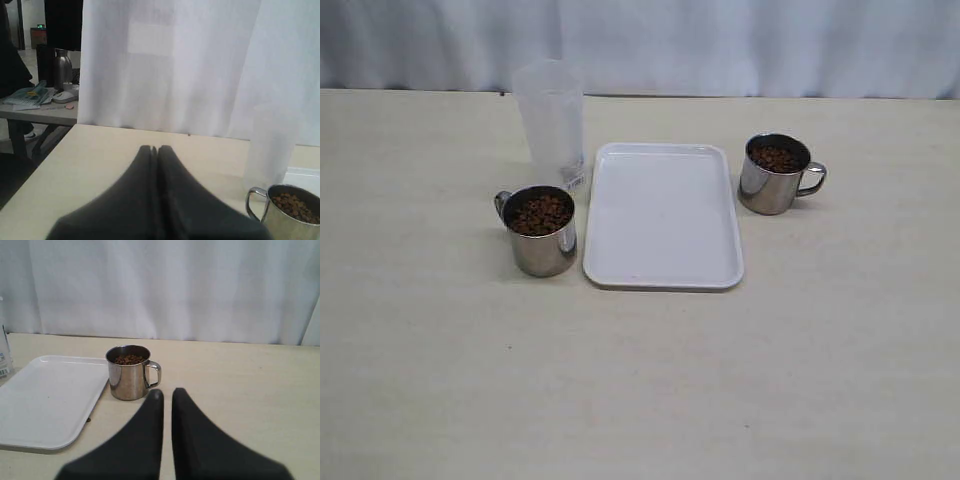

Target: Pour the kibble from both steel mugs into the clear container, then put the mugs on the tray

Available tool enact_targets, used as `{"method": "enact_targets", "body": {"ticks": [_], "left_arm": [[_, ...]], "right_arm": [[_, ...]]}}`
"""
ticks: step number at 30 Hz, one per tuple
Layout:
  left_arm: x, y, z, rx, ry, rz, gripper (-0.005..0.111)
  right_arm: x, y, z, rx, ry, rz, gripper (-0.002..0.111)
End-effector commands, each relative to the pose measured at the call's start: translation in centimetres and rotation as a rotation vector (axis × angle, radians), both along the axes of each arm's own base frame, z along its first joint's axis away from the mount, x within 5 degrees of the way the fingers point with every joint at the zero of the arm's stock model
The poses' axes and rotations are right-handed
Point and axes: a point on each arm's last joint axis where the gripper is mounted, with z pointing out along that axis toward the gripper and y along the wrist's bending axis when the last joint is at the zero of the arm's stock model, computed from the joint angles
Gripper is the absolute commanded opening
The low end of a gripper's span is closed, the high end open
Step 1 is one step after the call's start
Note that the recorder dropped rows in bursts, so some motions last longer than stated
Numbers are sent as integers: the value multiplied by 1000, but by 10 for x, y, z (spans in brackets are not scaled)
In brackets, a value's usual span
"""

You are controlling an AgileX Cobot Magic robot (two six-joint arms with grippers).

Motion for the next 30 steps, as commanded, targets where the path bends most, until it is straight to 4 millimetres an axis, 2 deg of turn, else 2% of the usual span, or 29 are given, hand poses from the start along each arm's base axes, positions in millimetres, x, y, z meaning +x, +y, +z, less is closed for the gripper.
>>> {"method": "enact_targets", "body": {"ticks": [1,7,9,13,18,23,25,28,30], "left_arm": [[0,0,4,-26,-57,-5,0],[0,-1,9,-19,-115,-10,0],[-1,-1,12,-73,-153,-14,0],[1,-1,12,-60,-147,-14,0],[29,3,2,-85,36,-15,0],[53,6,-20,-102,245,-19,0],[56,4,-19,-30,243,-59,0],[57,3,-16,-120,196,-54,0],[58,0,-14,-80,176,-98,0]], "right_arm": [[0,0,0,-10,-10,-5,5],[0,0,0,-10,-10,-5,5],[0,0,0,-10,-10,-5,5],[0,0,0,-10,-10,-5,5],[0,0,0,-10,-10,-5,5],[0,0,0,-10,-10,-5,5],[0,0,0,-10,-10,-5,5],[0,0,0,-10,-10,-5,5],[0,0,0,-10,-10,-5,5]]}}
